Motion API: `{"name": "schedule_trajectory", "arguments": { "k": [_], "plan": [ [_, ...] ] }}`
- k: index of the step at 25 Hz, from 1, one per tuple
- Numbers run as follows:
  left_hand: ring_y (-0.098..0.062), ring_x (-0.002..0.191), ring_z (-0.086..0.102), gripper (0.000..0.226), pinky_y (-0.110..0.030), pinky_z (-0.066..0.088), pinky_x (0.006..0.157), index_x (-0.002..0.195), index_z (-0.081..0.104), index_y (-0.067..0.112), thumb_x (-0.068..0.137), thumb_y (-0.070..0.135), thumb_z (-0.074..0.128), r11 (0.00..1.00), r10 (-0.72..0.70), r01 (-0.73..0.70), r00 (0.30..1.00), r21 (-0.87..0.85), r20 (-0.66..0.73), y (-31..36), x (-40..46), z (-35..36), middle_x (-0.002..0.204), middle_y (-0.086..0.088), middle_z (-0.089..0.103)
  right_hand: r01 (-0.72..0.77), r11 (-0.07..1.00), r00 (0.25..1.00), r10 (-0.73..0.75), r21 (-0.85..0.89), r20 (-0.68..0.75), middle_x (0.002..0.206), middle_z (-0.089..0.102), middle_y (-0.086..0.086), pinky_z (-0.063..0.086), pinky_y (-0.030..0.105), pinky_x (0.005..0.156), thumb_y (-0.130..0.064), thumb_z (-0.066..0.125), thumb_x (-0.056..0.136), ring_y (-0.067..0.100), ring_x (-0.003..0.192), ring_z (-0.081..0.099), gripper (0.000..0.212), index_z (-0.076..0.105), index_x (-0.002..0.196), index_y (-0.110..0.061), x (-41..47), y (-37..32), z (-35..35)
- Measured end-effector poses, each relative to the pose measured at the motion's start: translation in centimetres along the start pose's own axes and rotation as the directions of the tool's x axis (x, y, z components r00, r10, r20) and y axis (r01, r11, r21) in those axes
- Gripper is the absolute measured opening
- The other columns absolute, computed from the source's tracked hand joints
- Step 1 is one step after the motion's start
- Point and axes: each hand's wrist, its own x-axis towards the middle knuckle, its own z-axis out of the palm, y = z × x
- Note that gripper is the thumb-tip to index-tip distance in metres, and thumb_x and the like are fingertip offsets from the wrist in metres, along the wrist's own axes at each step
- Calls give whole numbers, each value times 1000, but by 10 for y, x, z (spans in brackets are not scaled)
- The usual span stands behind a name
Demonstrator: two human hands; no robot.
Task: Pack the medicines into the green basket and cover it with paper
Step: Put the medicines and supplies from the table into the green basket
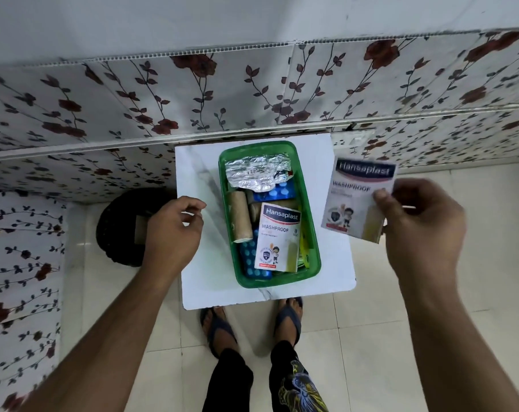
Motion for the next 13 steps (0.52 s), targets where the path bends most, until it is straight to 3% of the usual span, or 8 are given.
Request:
{"name": "schedule_trajectory", "arguments": {
  "k": [2,4,5,8,11,13],
  "plan": [
    [-4,68,59,21,-19,42,60,96,70,20,89,5,57,1000,-3,3,1000,-2,-4,1,0,-1,82,16,64,-27,989,985,1,146,173,83,72,-2,55,26,54,-12,72,86,13,68,69,12,66,91,-22,-11,-26,9],
    [-3,70,59,21,-18,42,59,96,70,20,89,5,57,1000,-5,4,1000,-14,-12,2,-1,-2,84,16,65,-76,997,911,72,-5,406,81,72,-3,57,33,55,-12,74,85,11,68,71,20,63,92,-27,-25,-28,35],
    [-1,71,59,21,-18,42,59,96,71,20,89,6,57,1000,-4,4,1000,-21,-14,2,-1,-2,85,16,65,-10,989,882,77,-144,464,84,73,-5,58,37,59,-16,73,85,13,72,72,21,61,96,-29,-31,-22,48],
    [3,70,59,22,-18,41,58,94,71,23,88,6,57,1000,-2,2,1000,-24,-11,1,-2,0,82,16,64,343,808,853,-53,-479,520,107,69,-2,55,33,71,-27,69,87,23,92,68,37,53,120,-25,-43,-2,69],
    [6,69,58,22,-12,40,56,93,71,23,88,6,57,1000,-9,9,1000,-14,-11,-5,-2,-1,81,16,65,522,587,847,-271,-619,457,112,61,9,53,37,64,-34,75,78,31,95,61,58,54,130,-21,-47,8,70],
    [6,70,58,23,-13,41,57,93,71,23,87,6,57,1000,-16,15,1000,-20,-6,-7,-3,0,83,16,65,609,471,793,-372,-637,483,114,62,11,52,38,67,-38,77,74,33,93,57,58,60,128,-22,-51,16,73]
  ]
}}
